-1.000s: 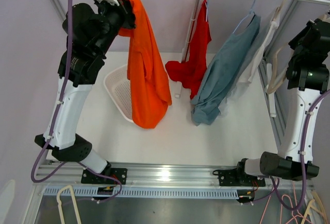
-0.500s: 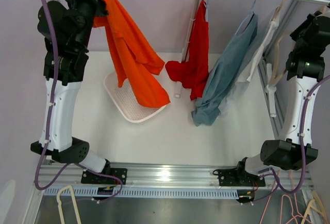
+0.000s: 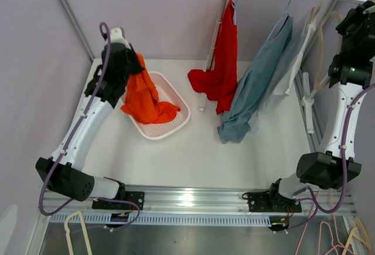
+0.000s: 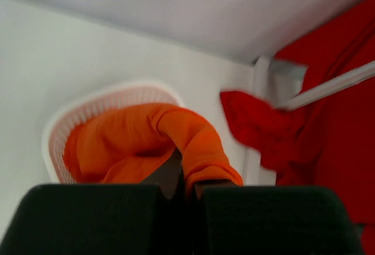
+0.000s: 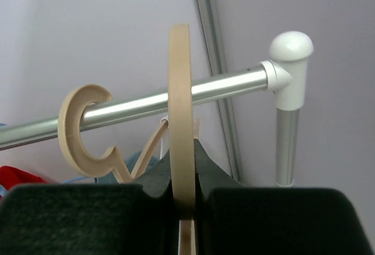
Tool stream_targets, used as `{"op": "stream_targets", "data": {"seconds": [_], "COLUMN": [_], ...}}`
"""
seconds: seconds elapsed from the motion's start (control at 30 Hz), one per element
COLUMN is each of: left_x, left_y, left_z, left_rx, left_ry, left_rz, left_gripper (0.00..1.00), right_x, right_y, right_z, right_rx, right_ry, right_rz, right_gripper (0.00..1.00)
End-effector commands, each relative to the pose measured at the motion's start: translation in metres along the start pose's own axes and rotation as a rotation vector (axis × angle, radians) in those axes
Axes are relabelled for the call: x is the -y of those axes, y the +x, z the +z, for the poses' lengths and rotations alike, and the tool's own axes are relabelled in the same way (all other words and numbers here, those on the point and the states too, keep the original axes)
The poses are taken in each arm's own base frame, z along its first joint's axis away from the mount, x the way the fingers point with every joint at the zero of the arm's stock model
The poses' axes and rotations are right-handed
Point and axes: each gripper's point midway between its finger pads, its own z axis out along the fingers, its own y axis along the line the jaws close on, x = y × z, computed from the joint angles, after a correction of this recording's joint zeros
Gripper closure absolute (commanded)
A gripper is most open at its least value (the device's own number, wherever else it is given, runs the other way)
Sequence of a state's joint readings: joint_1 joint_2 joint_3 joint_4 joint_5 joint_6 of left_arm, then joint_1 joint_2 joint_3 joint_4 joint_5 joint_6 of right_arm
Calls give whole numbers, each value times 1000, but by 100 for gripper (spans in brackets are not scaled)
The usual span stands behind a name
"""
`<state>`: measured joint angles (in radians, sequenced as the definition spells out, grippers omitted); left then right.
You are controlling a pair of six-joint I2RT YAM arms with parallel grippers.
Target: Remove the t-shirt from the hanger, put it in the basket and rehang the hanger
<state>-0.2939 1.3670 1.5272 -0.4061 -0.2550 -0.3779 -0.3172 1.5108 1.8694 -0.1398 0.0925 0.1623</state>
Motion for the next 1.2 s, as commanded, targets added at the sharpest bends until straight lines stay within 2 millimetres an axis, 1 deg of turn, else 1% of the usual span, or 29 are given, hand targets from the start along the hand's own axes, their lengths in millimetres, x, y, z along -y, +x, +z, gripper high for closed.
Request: {"op": "stream_targets", "data": {"seconds": [0.0, 0.03, 0.07, 0.1, 0.13, 0.17, 0.2, 0.23, 0.27, 0.3, 0.33, 0.37, 0.4, 0.47, 0.5, 0.53, 0.6, 0.67, 0.7, 0.73, 0.77, 0.8, 0.83, 0.87, 0.9, 0.97, 1.0, 1.07, 1.17], "left_x": [-25, -25, -28, -25, -33, -35, -37, -42, -43, -47, -46, -45, -50, -48, -51, -50, -53, -54, -56, -55, -54, -56, -54, -53, -58, -53, -54, -54, -53], "left_y": [82, 94, 104, 107, 134, 138, 144, 158, 165, 178, 183, 189, 204, 206, 215, 214, 218, 224, 231, 234, 235, 242, 242, 237, 245, 233, 232, 220, 209], "left_z": [-3, -4, -5, -4, -7, -8, -8, -9, -9, -10, -11, -11, -13, -12, -13, -11, -10, -8, -7, -6, -4, -4, -4, -2, -4, -6, -7, -10, -14], "left_rx": [-175, -198, -217, -206, -253, -255, -265, -293, -309, -337, -348, -363, -391, -382, -392, -380, -384, -395, -411, -418, -415, -425, -419, -389, -389, -331, -313, -271, -240], "left_ry": [-81, -79, -86, -61, -69, -73, -77, -90, -89, -96, -86, -76, -88, -70, -73, -70, -78, -82, -87, -81, -75, -75, -64, -57, -66, -24, -21, -16, -16], "left_rz": [-153, -158, -166, -175, -164, -166, -168, -161, -160, -159, -163, -164, -169, -179, -173, -172, -162, -154, -150, -147, -150, -149, -156, -176, -175, -180, -183, -174, -161], "left_gripper": [99, 99, 99, 99, 99, 99, 99, 99, 99, 99, 99, 99, 99, 99, 99, 99, 99, 95, 90, 78, 69, 59, 31, 6, 1, 1, 1, 1, 1], "right_x": [-12, -18, -17, -14, -15, -14, -15, -15, -15, -17, -17, -17, -18, -18, -17, -17, -19, -20, -20, -19, -17, -17, -16, -16, -14, -14, -13, -12, -12], "right_y": [-34, -47, -43, -26, -26, -24, -27, -28, -27, -32, -30, -31, -33, -34, -34, -37, -38, -36, -35, -35, -32, -28, -27, -25, -19, -18, -13, -8, 3], "right_z": [10, 9, 12, 18, 19, 20, 21, 20, 20, 20, 22, 23, 24, 27, 28, 29, 31, 35, 37, 38, 42, 45, 46, 48, 53, 56, 59, 61, 66], "right_rx": [100, 108, 85, 23, 14, 8, 23, 30, 31, 48, 45, 51, 55, 69, 71, 85, 90, 89, 89, 91, 89, 85, 82, 80, 70, 71, 62, 55, 34], "right_ry": [-82, -111, -124, -126, -137, -150, -162, -173, -191, -211, -224, -230, -246, -253, -257, -263, -277, -284, -283, -282, -277, -275, -272, -274, -271, -270, -267, -269, -279], "right_rz": [-1, 6, 10, 19, 22, 23, 23, 18, 16, 14, 18, 18, 17, 15, 18, 20, 40, 51, 54, 57, 55, 58, 59, 59, 60, 59, 56, 51, 43], "right_gripper": [100, 100, 100, 100, 100, 100, 100, 100, 100, 100, 100, 100, 100, 100, 100, 100, 100, 100, 100, 100, 100, 100, 100, 100, 100, 100, 100, 100, 100]}}
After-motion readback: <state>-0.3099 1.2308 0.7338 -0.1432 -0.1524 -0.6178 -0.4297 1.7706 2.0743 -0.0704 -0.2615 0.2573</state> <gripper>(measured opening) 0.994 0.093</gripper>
